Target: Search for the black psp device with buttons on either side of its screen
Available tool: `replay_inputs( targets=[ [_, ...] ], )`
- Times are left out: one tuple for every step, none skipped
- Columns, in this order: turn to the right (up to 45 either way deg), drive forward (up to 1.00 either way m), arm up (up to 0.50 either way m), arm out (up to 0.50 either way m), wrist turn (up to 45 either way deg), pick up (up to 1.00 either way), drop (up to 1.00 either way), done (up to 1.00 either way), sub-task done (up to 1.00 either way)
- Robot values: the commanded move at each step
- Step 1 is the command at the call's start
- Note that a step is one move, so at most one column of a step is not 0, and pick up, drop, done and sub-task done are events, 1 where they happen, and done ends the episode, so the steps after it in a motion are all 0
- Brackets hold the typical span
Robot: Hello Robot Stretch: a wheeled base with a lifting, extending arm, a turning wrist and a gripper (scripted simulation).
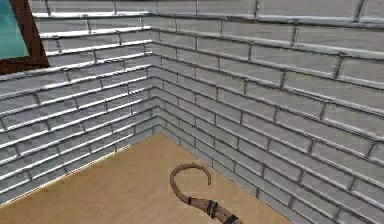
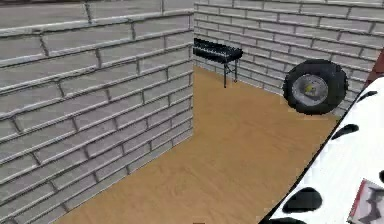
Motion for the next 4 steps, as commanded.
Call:
replay_inputs(
  targets=[
    [36.0,0.0,0.0,0.0,0.0,0.0,0.0,0.0,0.0],
    [0.0,0.3,0.0,0.0,0.0,0.0,0.0,0.0,0.0],
    [45.0,0.0,0.0,0.0,0.0,0.0,0.0,0.0,0.0],
    [6.0,0.0,0.0,0.0,0.0,0.0,0.0,0.0,0.0]
  ],
)
